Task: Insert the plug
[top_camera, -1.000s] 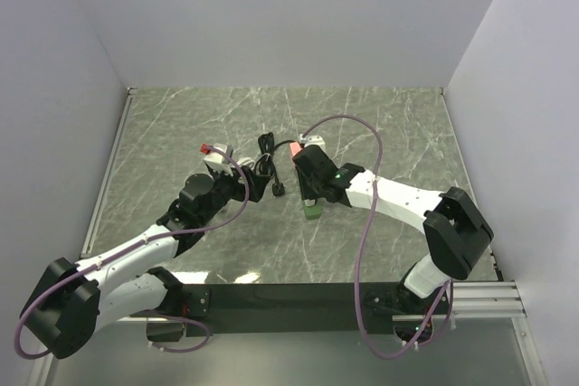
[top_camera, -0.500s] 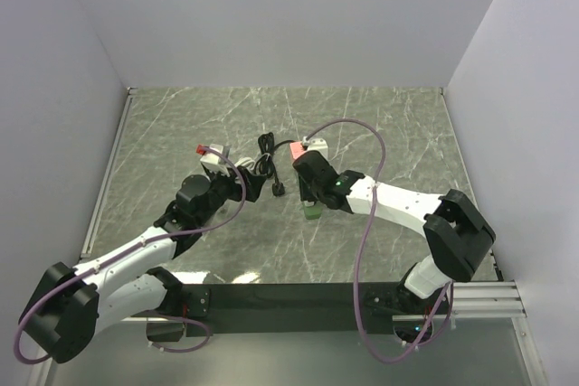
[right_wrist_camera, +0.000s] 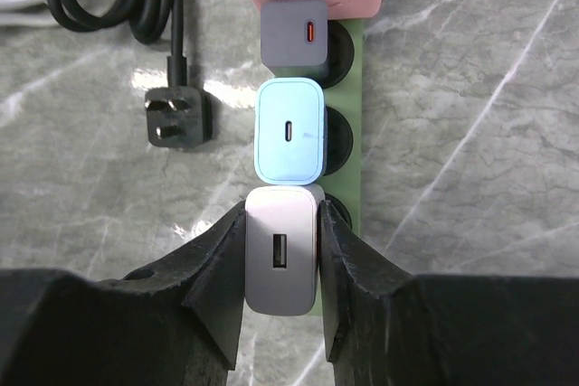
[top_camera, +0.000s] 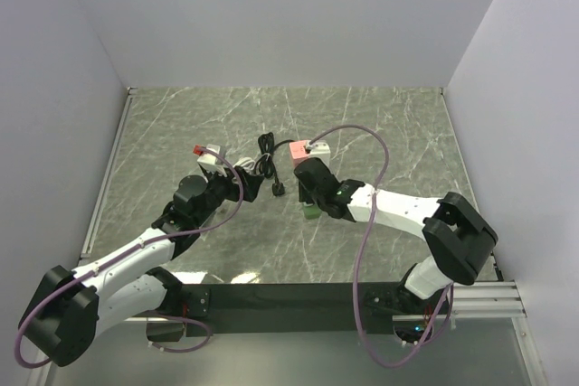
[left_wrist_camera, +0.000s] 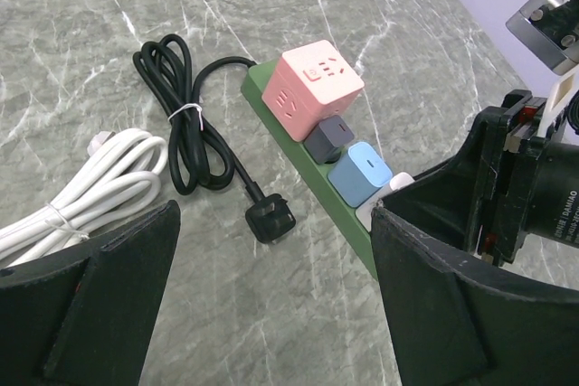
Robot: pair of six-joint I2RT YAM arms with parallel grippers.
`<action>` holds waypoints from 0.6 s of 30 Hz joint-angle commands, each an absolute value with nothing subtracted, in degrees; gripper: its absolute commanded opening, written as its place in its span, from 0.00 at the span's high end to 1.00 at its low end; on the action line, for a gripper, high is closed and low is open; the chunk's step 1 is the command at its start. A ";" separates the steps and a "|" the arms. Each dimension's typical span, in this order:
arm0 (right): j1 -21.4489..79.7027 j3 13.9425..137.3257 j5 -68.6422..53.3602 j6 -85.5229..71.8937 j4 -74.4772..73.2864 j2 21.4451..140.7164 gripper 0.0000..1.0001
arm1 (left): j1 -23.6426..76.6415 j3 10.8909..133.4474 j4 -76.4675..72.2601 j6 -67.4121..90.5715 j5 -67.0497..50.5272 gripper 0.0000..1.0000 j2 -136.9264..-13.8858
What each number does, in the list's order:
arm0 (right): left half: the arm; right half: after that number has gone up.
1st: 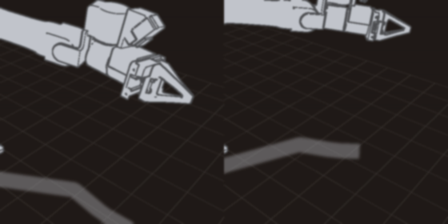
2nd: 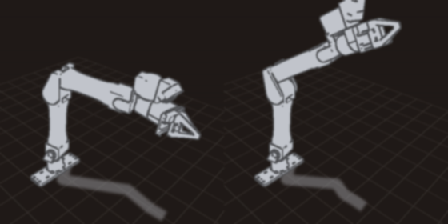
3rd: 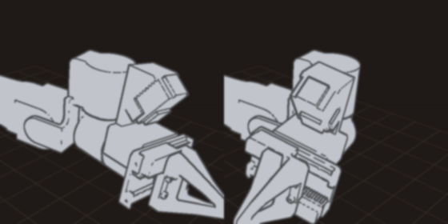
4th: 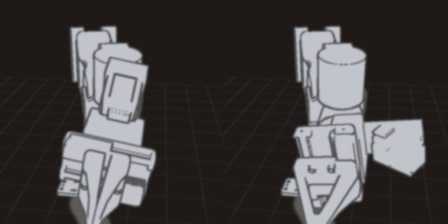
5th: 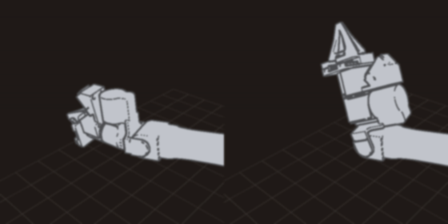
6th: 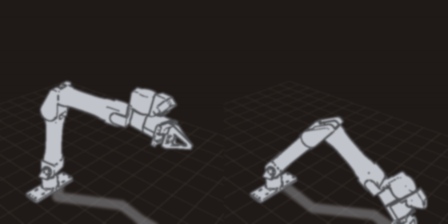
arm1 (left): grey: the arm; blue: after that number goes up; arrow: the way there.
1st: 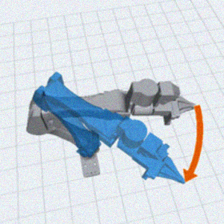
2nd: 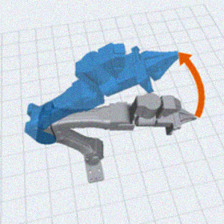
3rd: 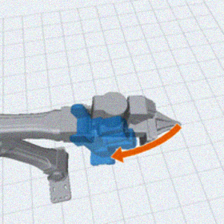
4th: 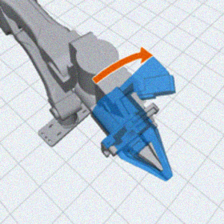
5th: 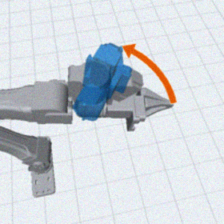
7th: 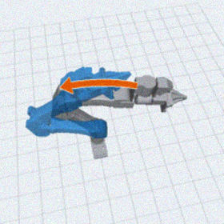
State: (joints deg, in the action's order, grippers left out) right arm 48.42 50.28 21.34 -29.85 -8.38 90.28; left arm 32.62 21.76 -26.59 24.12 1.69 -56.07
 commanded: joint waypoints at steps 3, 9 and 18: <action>49.48 39.20 8.70 -36.91 -11.43 103.36 1.00 | 32.17 21.27 -28.21 23.82 0.53 0.08 -54.76; 51.15 37.35 8.96 -38.76 -11.24 103.36 1.00 | 31.99 21.18 -28.12 23.82 0.53 0.08 -54.32; 51.50 46.14 16.52 -36.13 -21.62 96.42 0.94 | 31.99 22.85 -26.89 23.99 1.05 0.07 -55.90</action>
